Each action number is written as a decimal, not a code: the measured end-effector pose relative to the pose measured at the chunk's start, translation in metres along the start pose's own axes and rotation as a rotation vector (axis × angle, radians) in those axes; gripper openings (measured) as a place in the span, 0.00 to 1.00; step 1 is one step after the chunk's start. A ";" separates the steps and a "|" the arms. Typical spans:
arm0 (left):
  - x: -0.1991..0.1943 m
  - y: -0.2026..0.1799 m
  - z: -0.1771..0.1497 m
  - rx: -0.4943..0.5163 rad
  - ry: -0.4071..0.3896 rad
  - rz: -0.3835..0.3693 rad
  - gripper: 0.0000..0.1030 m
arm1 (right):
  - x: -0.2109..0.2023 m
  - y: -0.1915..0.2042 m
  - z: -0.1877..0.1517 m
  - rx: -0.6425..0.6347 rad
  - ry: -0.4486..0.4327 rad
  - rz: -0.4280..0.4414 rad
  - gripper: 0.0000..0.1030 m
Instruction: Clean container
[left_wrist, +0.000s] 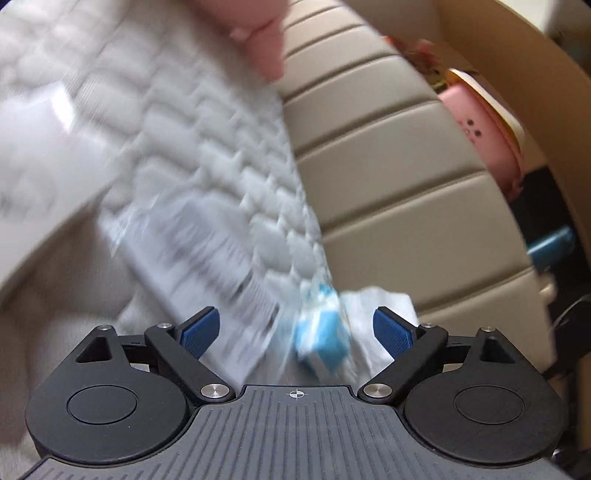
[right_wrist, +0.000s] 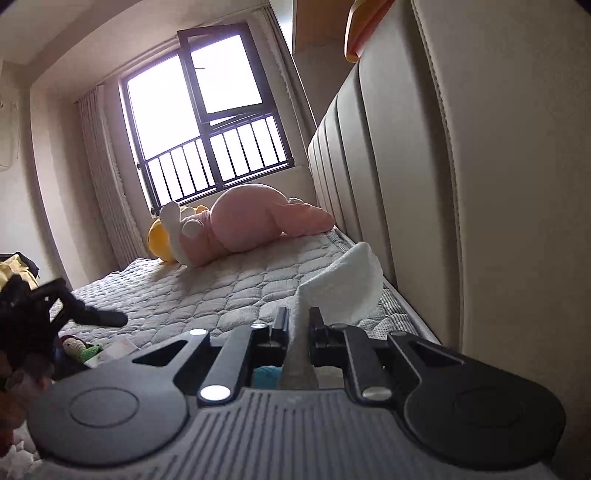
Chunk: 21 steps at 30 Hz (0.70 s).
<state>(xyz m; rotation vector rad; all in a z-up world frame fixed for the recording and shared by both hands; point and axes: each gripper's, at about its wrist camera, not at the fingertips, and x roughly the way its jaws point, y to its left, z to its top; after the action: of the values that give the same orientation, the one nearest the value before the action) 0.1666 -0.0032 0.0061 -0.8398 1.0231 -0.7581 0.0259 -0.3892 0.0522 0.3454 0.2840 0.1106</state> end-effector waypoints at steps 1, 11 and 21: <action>-0.003 0.012 -0.006 -0.052 0.015 -0.016 0.91 | -0.001 0.003 0.001 -0.004 -0.004 0.009 0.12; 0.019 0.022 -0.001 -0.151 -0.122 0.039 0.95 | 0.007 0.051 0.028 -0.051 -0.006 0.182 0.16; 0.009 0.038 -0.001 -0.167 -0.160 -0.078 0.96 | 0.132 0.095 0.003 -0.592 0.205 -0.223 0.35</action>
<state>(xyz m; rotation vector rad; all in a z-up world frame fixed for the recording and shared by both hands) 0.1737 0.0066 -0.0306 -1.0722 0.9234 -0.6665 0.1474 -0.2806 0.0548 -0.2881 0.4736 0.0069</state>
